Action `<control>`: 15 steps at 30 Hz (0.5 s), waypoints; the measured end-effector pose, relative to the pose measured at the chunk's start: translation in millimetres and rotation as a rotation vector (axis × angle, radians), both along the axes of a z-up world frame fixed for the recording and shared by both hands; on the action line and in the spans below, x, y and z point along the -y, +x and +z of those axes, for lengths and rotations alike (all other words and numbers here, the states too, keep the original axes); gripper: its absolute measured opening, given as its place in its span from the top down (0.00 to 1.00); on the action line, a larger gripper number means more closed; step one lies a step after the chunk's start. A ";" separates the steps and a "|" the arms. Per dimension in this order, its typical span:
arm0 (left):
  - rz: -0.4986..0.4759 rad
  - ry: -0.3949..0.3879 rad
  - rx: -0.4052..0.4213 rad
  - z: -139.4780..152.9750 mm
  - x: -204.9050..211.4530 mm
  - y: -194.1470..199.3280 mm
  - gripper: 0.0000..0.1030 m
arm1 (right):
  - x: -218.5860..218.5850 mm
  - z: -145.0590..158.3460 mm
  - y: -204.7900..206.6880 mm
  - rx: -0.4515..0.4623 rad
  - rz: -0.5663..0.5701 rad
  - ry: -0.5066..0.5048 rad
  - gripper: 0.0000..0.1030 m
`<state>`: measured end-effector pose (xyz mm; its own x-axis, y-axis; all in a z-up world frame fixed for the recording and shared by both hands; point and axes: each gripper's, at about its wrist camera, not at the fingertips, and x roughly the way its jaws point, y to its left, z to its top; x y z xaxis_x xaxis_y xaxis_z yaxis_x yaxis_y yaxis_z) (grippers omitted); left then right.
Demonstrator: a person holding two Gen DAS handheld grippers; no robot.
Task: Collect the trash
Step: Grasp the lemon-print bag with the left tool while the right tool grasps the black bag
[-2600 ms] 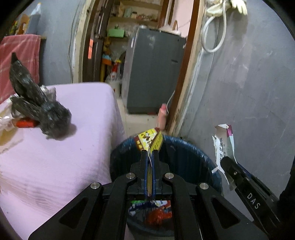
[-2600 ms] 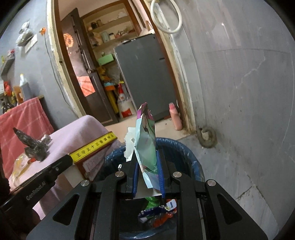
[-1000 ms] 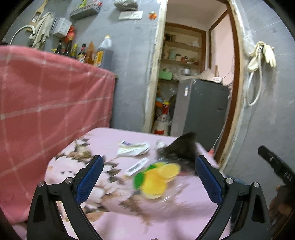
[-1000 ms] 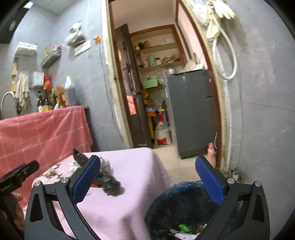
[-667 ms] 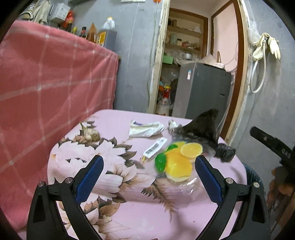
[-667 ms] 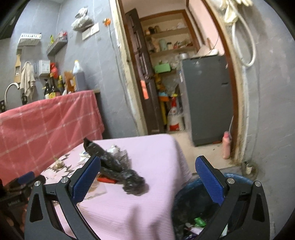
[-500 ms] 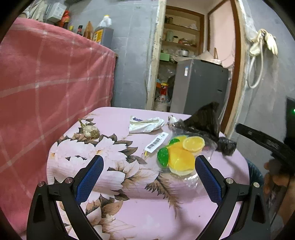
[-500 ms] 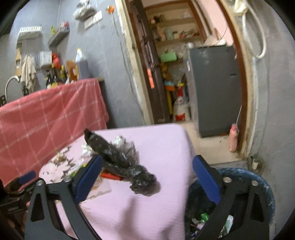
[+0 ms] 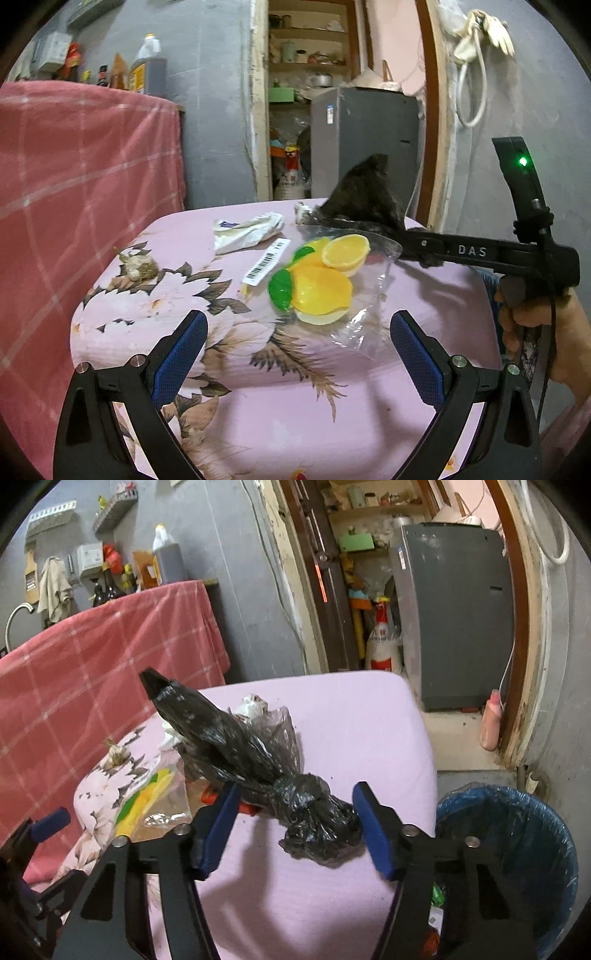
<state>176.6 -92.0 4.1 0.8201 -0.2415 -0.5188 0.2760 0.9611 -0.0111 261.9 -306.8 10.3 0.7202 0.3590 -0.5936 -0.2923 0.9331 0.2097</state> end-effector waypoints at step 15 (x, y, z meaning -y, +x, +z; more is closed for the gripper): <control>-0.054 0.185 -0.004 -14.4 41.3 27.4 0.57 | 16.6 -2.4 -18.8 -0.004 -0.015 0.059 0.85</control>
<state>204.0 -133.3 -10.3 0.8063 -0.1856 -0.5616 0.3277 0.9306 0.1630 243.0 -323.5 8.0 0.7234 0.3821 -0.5750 -0.2769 0.9235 0.2654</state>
